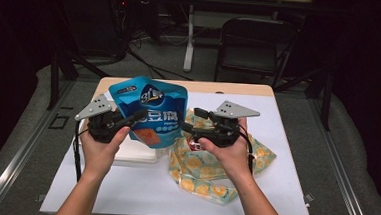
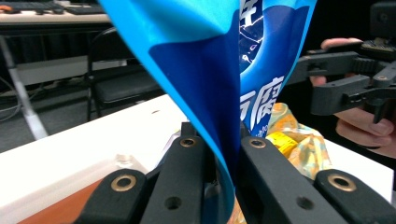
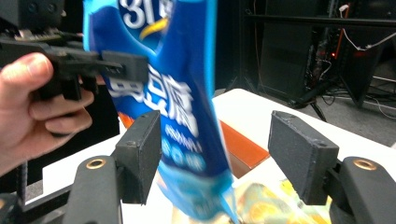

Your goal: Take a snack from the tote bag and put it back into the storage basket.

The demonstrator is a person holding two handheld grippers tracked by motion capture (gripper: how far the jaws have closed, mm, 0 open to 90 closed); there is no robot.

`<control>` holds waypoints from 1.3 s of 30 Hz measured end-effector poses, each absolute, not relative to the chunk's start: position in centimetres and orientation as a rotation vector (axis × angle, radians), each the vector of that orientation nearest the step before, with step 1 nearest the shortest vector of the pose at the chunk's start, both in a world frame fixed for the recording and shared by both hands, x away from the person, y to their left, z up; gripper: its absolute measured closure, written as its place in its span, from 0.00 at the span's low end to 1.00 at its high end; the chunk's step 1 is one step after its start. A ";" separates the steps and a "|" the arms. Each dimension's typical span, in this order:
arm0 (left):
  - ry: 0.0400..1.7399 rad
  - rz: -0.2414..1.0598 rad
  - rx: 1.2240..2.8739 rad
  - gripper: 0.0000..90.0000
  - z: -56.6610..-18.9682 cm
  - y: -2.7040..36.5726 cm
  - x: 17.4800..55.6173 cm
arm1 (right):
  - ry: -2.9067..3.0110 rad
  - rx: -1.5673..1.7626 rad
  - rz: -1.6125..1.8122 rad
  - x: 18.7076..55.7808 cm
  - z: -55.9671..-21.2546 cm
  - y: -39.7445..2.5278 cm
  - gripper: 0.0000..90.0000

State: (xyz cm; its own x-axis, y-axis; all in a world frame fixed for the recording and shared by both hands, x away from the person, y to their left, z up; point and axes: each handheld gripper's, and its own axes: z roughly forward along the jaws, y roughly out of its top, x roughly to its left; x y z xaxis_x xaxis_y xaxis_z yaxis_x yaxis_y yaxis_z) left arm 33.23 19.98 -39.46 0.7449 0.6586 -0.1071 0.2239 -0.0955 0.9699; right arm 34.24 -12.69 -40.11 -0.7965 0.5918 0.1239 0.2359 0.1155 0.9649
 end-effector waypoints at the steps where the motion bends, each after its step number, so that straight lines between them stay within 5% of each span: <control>1: 0.715 0.425 1.660 1.00 -39.4 20.3 33.2 | 2.105 0.817 1.728 34.2 -40.2 -12.9 0.39; 39: 0.885 0.478 1.619 1.00 -42.4 29.8 35.9 | 1.968 1.129 1.592 31.0 -47.5 -22.6 0.39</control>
